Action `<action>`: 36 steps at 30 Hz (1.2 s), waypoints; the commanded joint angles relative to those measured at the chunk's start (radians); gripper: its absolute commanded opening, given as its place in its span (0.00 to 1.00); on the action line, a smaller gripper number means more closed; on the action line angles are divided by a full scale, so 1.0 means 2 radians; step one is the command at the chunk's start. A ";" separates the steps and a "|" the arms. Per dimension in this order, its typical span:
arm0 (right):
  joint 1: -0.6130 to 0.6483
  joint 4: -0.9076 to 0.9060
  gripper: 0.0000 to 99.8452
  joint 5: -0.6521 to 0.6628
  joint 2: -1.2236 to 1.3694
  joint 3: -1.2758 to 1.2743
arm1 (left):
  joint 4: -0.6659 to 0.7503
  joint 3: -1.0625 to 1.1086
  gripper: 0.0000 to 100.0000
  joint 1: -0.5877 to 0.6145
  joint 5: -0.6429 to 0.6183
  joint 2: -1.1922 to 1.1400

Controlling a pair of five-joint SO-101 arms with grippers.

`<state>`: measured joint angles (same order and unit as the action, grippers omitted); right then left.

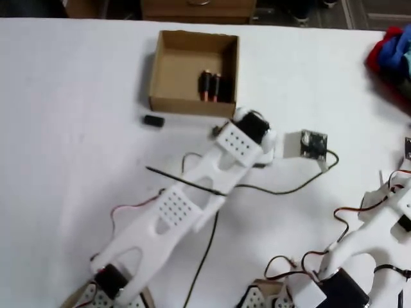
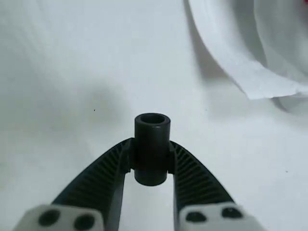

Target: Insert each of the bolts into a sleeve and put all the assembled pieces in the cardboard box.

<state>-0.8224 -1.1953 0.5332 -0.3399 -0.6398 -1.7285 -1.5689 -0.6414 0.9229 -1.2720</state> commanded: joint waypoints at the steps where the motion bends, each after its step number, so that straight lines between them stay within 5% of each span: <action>1: 0.002 0.006 0.02 -0.002 -0.007 0.006 | 0.021 -0.005 0.25 0.020 0.012 0.008; 11: 0.001 0.004 0.02 -0.002 -0.007 0.006 | 0.121 -0.001 0.25 0.025 0.026 0.007; 27: -0.002 0.005 0.02 -0.002 -0.007 0.006 | 0.140 0.027 0.23 0.018 0.028 -0.042; 33: -0.002 0.005 0.02 -0.002 -0.007 0.006 | 0.137 0.030 0.03 0.000 0.094 -0.043; 36: -0.003 0.005 0.02 -0.002 -0.007 0.006 | 0.137 0.030 0.05 -0.010 0.094 -0.044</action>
<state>-0.8224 -1.1953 0.5332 -0.3399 -0.6398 -1.4645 -1.5090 -0.6444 1.0917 -1.3656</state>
